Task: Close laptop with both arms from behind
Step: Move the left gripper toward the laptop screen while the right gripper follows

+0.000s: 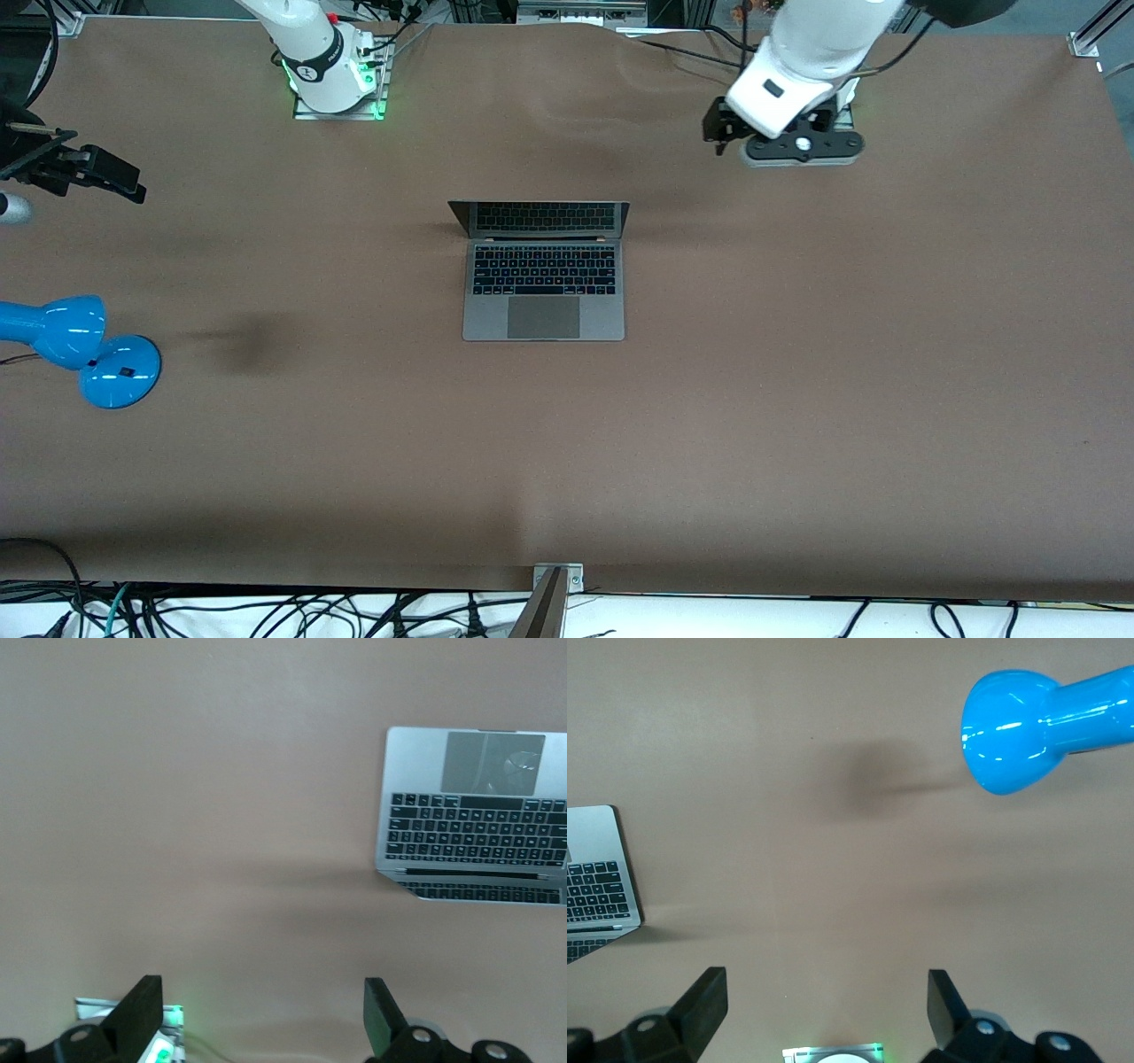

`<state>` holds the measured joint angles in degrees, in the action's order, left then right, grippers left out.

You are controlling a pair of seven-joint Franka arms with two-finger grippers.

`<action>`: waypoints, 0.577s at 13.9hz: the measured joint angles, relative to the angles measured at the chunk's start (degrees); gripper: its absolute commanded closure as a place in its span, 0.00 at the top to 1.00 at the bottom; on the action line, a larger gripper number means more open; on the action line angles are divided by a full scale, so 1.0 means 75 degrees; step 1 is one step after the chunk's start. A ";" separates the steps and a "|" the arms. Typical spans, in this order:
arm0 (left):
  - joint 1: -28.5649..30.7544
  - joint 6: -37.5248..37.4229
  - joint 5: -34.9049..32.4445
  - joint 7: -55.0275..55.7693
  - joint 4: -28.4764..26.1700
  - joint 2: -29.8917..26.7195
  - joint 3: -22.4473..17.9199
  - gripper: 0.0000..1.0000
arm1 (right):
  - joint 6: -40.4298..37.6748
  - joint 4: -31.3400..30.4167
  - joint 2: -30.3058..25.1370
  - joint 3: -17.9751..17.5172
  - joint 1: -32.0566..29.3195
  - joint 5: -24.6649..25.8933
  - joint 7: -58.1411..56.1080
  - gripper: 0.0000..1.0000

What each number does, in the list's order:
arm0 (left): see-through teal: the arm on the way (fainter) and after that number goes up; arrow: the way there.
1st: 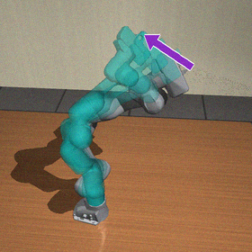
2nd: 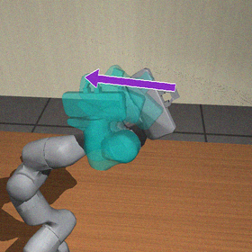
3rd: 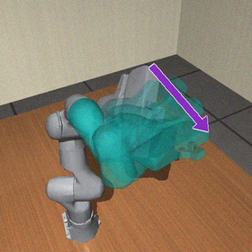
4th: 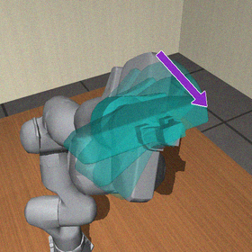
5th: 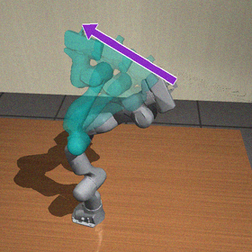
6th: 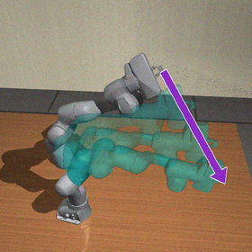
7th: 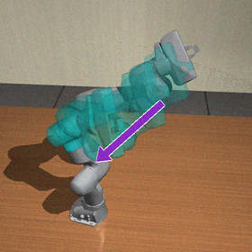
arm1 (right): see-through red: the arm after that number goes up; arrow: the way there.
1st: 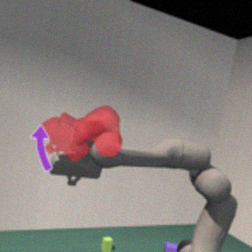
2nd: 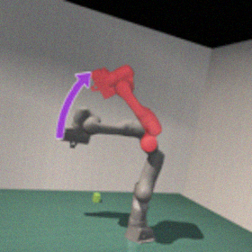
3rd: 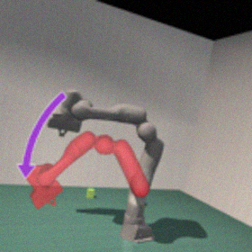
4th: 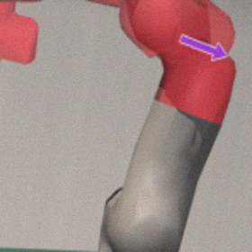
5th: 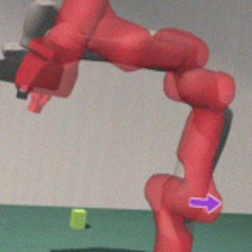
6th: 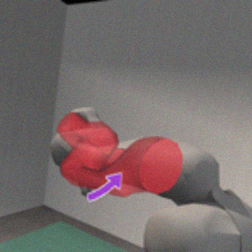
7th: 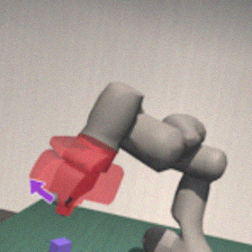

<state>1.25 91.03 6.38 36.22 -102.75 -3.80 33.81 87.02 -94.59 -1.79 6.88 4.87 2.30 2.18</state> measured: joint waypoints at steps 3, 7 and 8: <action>-0.0013 0.0154 0.0314 0.0924 0.0003 0.0327 0.0752 1.00 | -0.0008 0.0000 0.0000 -0.0002 0.0002 -0.0003 0.0000 1.00; -0.0119 0.0189 0.0991 0.1606 0.0005 0.0958 0.1296 0.73 | -0.0090 0.0000 0.0000 -0.0011 0.0006 -0.0042 -0.0012 1.00; -0.0206 0.0204 0.1018 0.1679 0.0007 0.1078 0.1329 0.55 | -0.0177 -0.0001 0.0002 -0.0026 0.0009 -0.0102 -0.0025 1.00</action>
<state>-0.30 92.57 14.01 48.81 -102.70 4.28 43.78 85.70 -94.59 -1.77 6.68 4.94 1.54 2.00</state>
